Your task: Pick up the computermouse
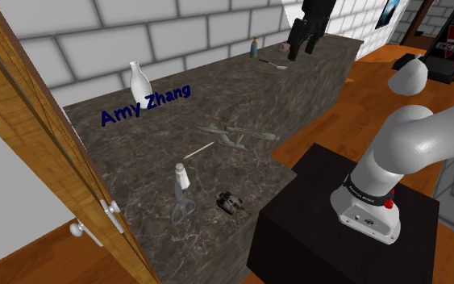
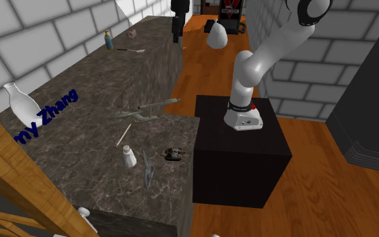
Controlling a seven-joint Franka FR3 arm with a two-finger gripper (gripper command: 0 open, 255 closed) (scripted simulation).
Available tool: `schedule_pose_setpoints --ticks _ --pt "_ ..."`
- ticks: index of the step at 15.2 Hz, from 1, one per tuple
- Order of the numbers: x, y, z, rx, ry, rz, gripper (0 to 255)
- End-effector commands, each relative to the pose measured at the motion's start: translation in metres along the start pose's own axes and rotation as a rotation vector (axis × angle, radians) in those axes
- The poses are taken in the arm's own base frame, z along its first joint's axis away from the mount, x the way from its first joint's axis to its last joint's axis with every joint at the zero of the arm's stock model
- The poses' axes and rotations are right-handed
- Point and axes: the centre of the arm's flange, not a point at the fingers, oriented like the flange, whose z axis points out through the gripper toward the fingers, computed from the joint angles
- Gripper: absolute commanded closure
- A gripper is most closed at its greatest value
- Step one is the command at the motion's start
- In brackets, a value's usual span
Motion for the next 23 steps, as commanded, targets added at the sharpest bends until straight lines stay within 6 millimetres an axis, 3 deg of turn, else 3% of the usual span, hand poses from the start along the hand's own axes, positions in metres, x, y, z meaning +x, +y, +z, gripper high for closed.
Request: schedule_pose_setpoints --ticks 1,23 --pt "0.000 0.000 0.000 0.000 0.000 0.000 0" --pt "-0.027 -0.200 0.222 -0.096 -0.059 -0.068 0"
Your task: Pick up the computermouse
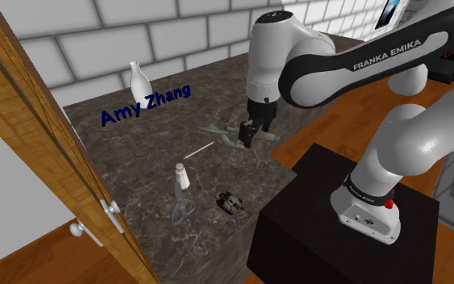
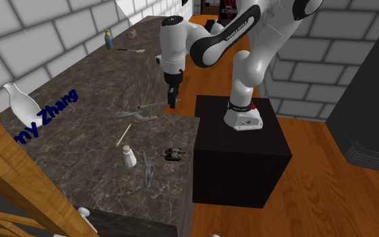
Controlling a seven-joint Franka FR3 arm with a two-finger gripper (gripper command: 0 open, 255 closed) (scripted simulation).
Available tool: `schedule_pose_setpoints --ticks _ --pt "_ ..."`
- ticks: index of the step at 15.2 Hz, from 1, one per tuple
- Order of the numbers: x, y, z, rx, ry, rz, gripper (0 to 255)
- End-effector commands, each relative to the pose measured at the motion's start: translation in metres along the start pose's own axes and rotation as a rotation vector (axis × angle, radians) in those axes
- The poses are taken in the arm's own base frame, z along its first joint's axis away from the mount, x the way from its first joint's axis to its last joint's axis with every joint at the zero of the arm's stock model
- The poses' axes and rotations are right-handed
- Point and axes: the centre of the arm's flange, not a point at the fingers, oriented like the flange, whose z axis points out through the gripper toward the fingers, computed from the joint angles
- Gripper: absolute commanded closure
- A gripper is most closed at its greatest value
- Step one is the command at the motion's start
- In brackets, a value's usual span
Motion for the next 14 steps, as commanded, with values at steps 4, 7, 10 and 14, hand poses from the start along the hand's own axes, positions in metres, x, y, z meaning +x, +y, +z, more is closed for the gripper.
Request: schedule_pose_setpoints --ticks 4,7,10,14 --pt "-0.001 -0.047 0.049 -0.021 -0.013 -0.015 0" --pt "-0.004 -0.075 0.079 -0.034 -0.021 -0.024 0" --pt "-0.008 -0.103 0.109 -0.047 -0.029 -0.033 0" --pt "-0.013 -0.139 0.150 -0.064 -0.040 -0.046 0"
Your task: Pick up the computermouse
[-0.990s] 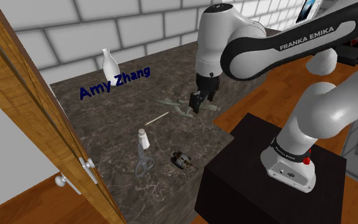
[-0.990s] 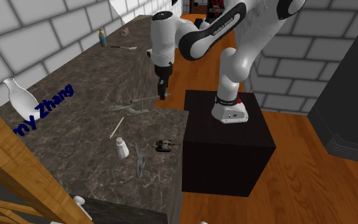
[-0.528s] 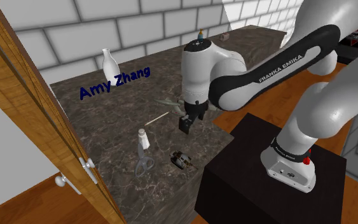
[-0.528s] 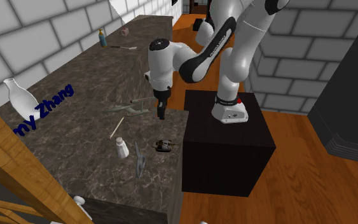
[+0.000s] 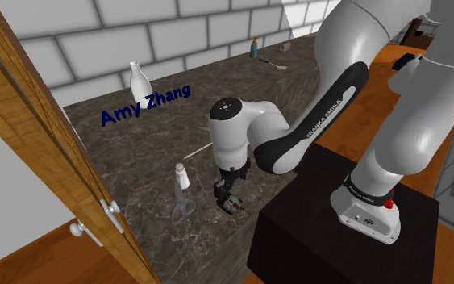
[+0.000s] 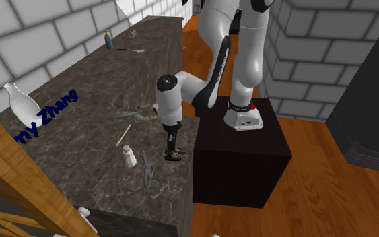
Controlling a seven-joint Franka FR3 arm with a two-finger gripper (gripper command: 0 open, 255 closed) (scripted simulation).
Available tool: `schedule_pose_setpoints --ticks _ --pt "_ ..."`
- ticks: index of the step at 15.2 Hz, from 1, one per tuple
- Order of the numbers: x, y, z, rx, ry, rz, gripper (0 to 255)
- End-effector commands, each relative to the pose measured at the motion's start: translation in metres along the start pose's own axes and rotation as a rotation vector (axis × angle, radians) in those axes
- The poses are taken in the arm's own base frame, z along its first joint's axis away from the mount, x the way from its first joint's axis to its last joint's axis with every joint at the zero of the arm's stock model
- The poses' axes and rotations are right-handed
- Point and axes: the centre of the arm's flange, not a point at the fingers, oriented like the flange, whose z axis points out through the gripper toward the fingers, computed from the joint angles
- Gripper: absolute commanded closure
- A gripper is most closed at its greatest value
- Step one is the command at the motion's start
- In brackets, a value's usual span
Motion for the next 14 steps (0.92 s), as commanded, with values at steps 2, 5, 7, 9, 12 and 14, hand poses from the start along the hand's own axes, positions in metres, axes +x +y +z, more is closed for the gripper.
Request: schedule_pose_setpoints --ticks 2,5,7,9,12,14 --pt "-0.004 -0.023 0.027 -0.010 -0.005 -0.008 0" --pt "-0.004 -0.026 0.043 -0.010 -0.005 -0.008 0" --pt "-0.004 -0.027 0.053 -0.010 -0.005 -0.008 0" --pt "-0.004 -0.029 0.064 -0.010 -0.005 -0.008 0" --pt "-0.005 -0.029 0.066 -0.010 -0.005 -0.008 255" --pt "-0.005 -0.029 0.066 -0.010 -0.005 -0.008 255"
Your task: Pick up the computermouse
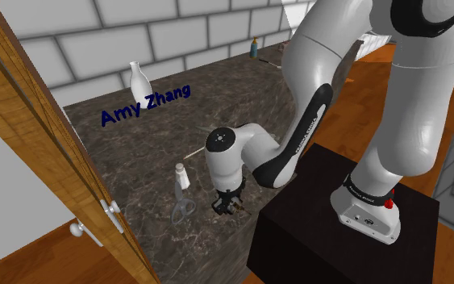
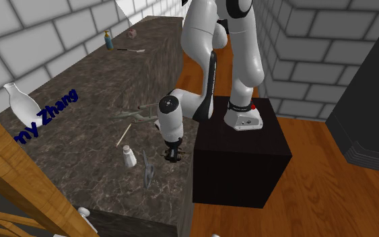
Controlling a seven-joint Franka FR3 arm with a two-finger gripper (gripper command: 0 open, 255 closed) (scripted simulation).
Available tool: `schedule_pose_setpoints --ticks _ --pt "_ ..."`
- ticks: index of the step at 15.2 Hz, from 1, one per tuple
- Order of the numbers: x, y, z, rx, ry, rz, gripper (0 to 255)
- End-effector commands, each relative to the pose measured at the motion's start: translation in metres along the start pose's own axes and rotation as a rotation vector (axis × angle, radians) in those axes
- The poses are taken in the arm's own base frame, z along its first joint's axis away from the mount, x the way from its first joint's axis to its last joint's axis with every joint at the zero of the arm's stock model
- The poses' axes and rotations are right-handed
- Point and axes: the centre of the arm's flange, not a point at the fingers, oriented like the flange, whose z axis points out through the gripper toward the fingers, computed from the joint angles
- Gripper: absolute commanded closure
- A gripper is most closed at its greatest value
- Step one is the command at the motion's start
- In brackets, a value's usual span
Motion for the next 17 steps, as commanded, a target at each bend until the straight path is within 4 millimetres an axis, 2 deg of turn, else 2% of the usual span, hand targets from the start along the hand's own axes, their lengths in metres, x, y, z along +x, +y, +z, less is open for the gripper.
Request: schedule_pose_setpoints --ticks 1,7,17 --pt "0.000 0.000 0.001 0.000 -0.001 0.000 255" --pt "0.001 -0.001 0.001 0.000 -0.001 0.000 255" --pt "0.001 0.008 -0.051 0.000 -0.001 0.000 255"
